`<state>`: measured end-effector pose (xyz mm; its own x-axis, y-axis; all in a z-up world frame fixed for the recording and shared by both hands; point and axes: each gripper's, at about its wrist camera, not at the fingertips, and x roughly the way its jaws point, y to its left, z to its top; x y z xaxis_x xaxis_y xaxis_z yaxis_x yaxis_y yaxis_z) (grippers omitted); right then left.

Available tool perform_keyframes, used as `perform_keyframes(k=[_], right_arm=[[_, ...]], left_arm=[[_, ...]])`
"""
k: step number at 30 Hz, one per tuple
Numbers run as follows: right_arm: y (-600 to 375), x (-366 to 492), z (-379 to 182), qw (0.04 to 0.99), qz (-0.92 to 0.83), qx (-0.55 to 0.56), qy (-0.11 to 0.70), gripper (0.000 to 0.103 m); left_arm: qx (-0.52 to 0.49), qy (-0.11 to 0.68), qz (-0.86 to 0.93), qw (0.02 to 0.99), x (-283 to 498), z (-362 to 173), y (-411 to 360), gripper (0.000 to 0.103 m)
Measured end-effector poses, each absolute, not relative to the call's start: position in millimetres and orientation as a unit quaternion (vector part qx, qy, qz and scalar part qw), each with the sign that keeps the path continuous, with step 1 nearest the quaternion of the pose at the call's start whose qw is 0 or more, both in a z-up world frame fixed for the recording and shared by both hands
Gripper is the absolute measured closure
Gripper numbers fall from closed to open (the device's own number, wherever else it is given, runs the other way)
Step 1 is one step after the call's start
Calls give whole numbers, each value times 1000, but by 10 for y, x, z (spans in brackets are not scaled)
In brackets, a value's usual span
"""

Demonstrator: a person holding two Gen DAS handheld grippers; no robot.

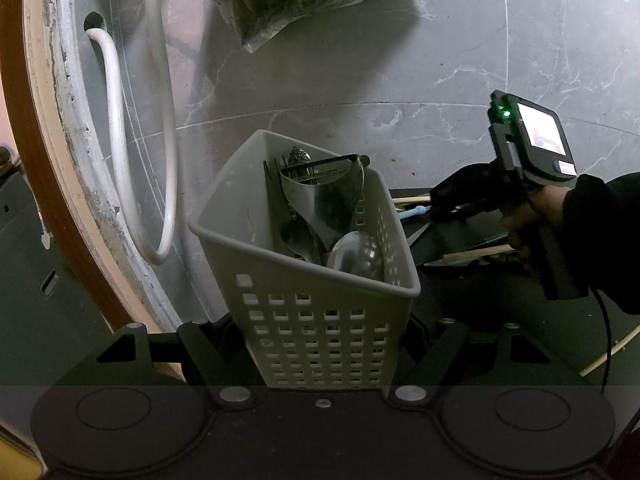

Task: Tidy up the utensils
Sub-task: 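Lower the open right gripper onto a silver spoon in the pile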

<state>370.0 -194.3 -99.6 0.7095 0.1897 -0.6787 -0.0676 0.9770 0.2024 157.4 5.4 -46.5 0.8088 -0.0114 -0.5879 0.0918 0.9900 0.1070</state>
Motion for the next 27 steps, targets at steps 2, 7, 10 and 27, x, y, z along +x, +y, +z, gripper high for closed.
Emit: perform_keyframes(k=[2, 7, 10, 27], right_arm=[[-1887, 3717, -1005, 922, 70, 66, 374, 47], [-1799, 3754, -1020, 926, 60, 25, 371, 55], [-1827, 3748, -1022, 928, 56, 30, 367, 63], [-2443, 3758, -1105, 884, 31, 256, 390, 100]], left_arm=[[65, 308, -27, 949, 1574, -466, 53, 25], [65, 308, -27, 949, 1573, -466, 56, 25], [65, 307, -27, 949, 1574, -467, 55, 25], [61, 304, -29, 950, 1571, -476, 74, 25]])
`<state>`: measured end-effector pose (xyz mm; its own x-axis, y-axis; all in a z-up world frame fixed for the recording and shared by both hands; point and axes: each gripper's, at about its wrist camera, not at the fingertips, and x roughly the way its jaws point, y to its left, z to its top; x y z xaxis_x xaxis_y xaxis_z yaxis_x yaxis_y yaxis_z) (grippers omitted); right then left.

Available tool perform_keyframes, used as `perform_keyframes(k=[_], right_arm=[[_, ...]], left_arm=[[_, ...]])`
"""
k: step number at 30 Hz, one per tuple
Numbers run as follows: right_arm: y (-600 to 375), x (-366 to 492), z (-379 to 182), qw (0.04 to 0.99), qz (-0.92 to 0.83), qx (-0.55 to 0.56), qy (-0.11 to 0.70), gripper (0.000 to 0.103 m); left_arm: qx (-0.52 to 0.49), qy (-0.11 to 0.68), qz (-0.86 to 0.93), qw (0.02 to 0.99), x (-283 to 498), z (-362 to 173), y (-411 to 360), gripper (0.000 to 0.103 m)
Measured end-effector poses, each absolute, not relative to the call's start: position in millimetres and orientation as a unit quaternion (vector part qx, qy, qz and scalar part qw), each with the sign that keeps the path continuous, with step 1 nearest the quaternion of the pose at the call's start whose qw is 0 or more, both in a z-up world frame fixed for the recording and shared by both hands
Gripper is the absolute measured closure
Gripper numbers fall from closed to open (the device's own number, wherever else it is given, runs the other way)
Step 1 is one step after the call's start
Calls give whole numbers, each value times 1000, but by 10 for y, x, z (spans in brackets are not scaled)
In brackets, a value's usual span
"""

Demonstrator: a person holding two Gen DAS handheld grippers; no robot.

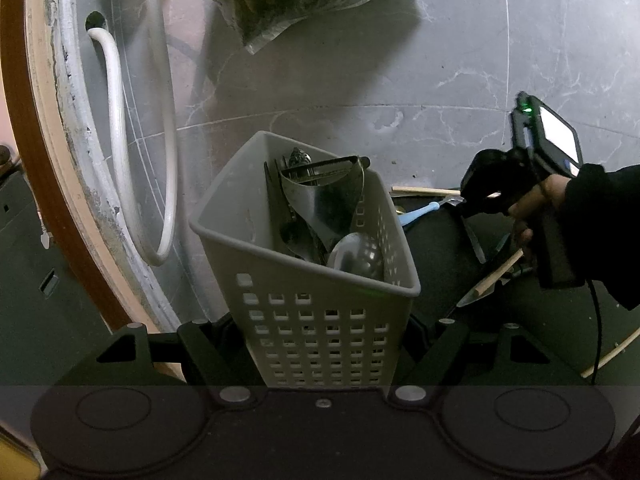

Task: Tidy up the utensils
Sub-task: 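Lower the open right gripper onto a silver spoon in the pile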

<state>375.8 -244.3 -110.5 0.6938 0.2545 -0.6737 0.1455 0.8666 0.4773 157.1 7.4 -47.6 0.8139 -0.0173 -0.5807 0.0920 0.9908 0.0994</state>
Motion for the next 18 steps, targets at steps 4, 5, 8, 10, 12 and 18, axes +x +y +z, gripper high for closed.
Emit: perform_keyframes(k=[4, 5, 8, 10, 12, 18], right_arm=[[-2603, 3686, -1182, 859, 39, 321, 397, 100], [-2635, 3659, -1200, 855, 40, 331, 397, 100], [-2718, 3620, -1257, 840, 43, 363, 401, 100], [-2763, 3596, -1275, 833, 43, 380, 399, 100], [-2804, 3556, -1270, 826, 46, 396, 400, 100], [-2821, 3506, -1237, 797, 64, 448, 401, 103]], left_arm=[[62, 302, -30, 951, 1564, -483, 76, 25], [63, 302, -30, 951, 1563, -484, 76, 25], [63, 301, -31, 951, 1558, -486, 79, 25], [62, 300, -32, 951, 1556, -489, 82, 25], [63, 299, -32, 952, 1556, -490, 86, 25], [62, 297, -37, 952, 1547, -493, 107, 25]])
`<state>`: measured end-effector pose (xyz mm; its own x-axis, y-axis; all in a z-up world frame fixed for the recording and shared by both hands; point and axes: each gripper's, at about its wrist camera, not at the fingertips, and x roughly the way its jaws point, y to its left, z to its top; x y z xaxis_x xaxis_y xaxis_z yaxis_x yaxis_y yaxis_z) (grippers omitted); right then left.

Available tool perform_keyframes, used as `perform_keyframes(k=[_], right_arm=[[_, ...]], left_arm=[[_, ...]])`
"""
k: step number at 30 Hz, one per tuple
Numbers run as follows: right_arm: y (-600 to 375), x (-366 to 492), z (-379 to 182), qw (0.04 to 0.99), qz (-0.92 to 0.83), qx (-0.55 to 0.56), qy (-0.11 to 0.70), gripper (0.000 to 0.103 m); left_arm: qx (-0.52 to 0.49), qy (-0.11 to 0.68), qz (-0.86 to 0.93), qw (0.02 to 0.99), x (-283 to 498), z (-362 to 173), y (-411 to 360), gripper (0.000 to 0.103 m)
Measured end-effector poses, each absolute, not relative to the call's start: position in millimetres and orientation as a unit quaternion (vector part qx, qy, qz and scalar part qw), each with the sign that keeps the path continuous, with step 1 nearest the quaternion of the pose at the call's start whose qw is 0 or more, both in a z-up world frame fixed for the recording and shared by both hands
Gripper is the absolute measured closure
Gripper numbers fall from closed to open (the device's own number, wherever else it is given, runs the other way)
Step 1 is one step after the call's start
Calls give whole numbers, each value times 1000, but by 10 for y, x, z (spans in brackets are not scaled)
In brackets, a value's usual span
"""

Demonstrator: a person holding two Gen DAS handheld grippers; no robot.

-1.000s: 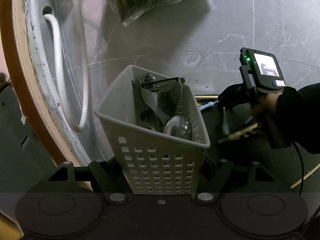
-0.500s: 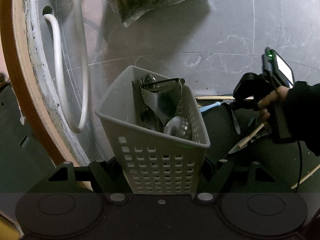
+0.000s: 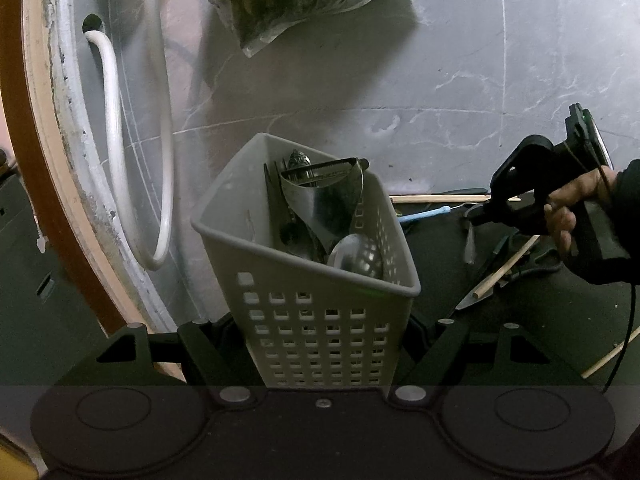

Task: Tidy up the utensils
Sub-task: 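Lower the open right gripper onto a silver spoon in the pile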

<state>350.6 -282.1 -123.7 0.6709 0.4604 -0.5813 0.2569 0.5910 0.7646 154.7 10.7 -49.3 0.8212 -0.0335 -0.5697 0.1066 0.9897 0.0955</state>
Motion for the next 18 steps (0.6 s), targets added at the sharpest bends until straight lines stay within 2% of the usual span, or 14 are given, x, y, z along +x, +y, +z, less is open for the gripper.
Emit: perform_keyframes(k=[12, 18], right_arm=[[-2724, 3383, -1236, 805, 76, 429, 402, 103], [-2720, 3208, -1157, 836, 88, 385, 380, 103]], left_arm=[[61, 292, -46, 953, 1546, -496, 127, 26], [63, 290, -49, 954, 1542, -502, 131, 26]])
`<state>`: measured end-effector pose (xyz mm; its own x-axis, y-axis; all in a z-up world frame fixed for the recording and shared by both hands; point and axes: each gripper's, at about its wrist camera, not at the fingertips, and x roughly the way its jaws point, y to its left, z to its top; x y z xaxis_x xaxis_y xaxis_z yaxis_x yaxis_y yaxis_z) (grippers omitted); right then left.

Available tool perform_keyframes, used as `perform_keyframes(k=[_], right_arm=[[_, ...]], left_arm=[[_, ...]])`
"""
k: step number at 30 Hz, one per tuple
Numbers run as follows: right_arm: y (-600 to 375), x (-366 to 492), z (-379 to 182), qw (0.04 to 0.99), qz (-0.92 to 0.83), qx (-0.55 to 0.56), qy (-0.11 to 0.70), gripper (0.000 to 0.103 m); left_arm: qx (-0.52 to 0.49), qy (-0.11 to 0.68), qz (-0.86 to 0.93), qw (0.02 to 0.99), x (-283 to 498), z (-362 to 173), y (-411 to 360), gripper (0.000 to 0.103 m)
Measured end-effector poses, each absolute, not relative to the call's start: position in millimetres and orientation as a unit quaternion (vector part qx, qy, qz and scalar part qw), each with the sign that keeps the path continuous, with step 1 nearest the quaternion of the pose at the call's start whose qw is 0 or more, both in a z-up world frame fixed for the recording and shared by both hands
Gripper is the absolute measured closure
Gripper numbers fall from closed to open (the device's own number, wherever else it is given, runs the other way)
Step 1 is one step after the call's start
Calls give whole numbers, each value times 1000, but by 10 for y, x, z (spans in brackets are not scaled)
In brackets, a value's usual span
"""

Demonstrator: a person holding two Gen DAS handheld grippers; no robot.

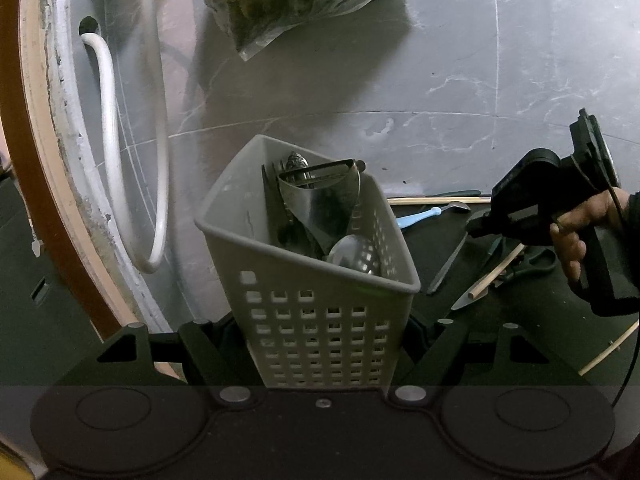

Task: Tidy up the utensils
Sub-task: 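Lower the open right gripper onto a silver spoon in the pile, then close the right gripper on the silver spoon handle and lift it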

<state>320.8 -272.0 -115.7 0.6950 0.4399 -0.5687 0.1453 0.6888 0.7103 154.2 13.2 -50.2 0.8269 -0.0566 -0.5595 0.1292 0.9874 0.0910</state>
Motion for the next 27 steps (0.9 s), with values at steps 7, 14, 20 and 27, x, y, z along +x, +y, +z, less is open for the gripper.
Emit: perform_keyframes(k=[7, 14, 20, 27], right_arm=[[-2606, 3086, -968, 872, 112, 331, 344, 103], [-2553, 3033, -853, 886, 126, 311, 320, 103], [-2516, 2931, -702, 903, 148, 286, 286, 103], [-2428, 2756, -387, 926, 184, 238, 228, 103]], left_arm=[[64, 288, -53, 954, 1547, -510, 133, 26], [65, 287, -55, 954, 1551, -516, 132, 26], [65, 287, -56, 954, 1557, -515, 125, 26], [66, 287, -57, 954, 1566, -517, 118, 26]])
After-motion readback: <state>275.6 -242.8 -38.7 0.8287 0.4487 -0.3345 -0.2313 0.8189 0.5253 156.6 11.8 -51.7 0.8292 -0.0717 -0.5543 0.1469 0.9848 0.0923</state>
